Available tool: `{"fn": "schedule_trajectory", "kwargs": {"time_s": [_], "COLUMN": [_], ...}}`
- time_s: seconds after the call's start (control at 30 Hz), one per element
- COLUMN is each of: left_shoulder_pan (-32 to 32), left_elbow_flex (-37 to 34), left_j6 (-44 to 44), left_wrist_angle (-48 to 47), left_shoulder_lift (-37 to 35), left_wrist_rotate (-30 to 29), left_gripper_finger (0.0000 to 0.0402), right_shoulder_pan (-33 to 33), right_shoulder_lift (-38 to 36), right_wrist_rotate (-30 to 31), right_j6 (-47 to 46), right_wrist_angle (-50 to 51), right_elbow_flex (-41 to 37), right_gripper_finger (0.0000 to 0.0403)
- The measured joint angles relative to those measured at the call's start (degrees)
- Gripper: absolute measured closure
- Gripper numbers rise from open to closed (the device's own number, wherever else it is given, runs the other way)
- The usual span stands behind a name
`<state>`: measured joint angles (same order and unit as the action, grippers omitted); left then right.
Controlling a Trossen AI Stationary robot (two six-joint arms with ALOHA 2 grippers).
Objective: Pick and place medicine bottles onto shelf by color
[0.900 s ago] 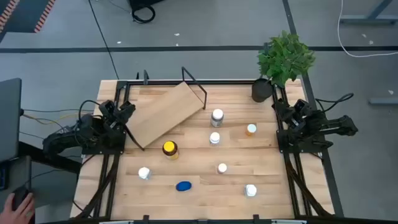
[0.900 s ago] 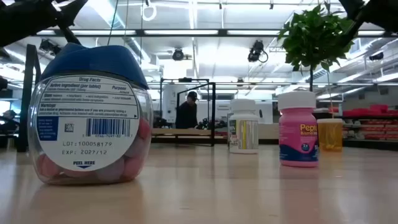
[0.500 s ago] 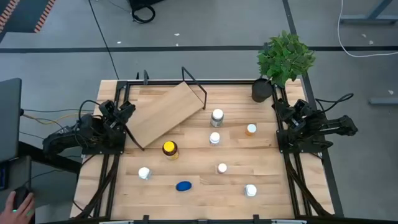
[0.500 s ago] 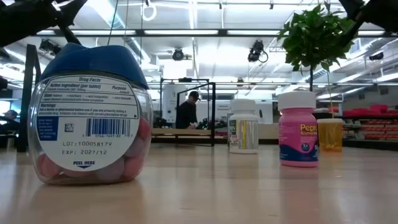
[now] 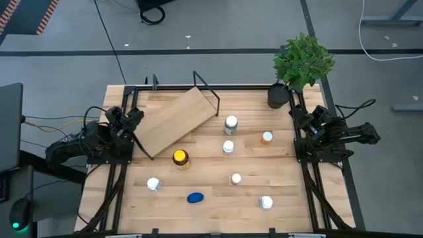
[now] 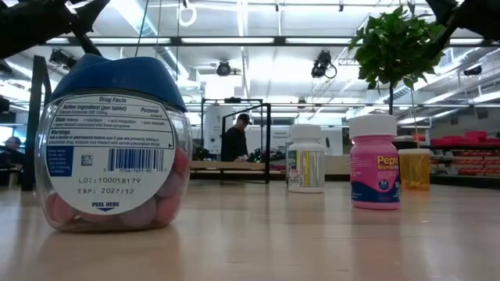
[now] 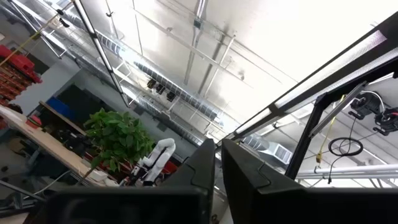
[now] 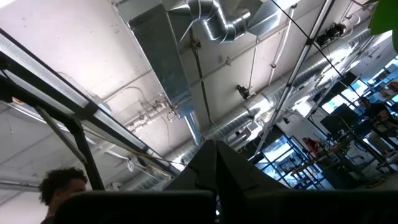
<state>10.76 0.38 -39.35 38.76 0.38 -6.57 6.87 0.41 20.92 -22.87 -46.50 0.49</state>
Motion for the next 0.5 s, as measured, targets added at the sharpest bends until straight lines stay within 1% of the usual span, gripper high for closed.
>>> {"fn": "schedule_trajectory", "kwargs": {"time_s": [0.2, 0.5], "left_shoulder_pan": [0.0, 0.0], "left_elbow_flex": [0.0, 0.0], "left_j6": [0.0, 0.0], "left_wrist_angle": [0.0, 0.0], "left_shoulder_lift": [0.0, 0.0], "left_wrist_rotate": [0.0, 0.0], "left_gripper_finger": [0.0373, 0.0361], "right_shoulder_pan": [0.0, 0.0], "right_shoulder_lift": [0.0, 0.0], "right_wrist_rotate": [0.0, 0.0], "right_j6": [0.0, 0.0], "right_wrist_angle": [0.0, 0.0], "right_elbow_flex": [0.0, 0.0], "right_gripper_finger": [0.0397, 0.0397]}}
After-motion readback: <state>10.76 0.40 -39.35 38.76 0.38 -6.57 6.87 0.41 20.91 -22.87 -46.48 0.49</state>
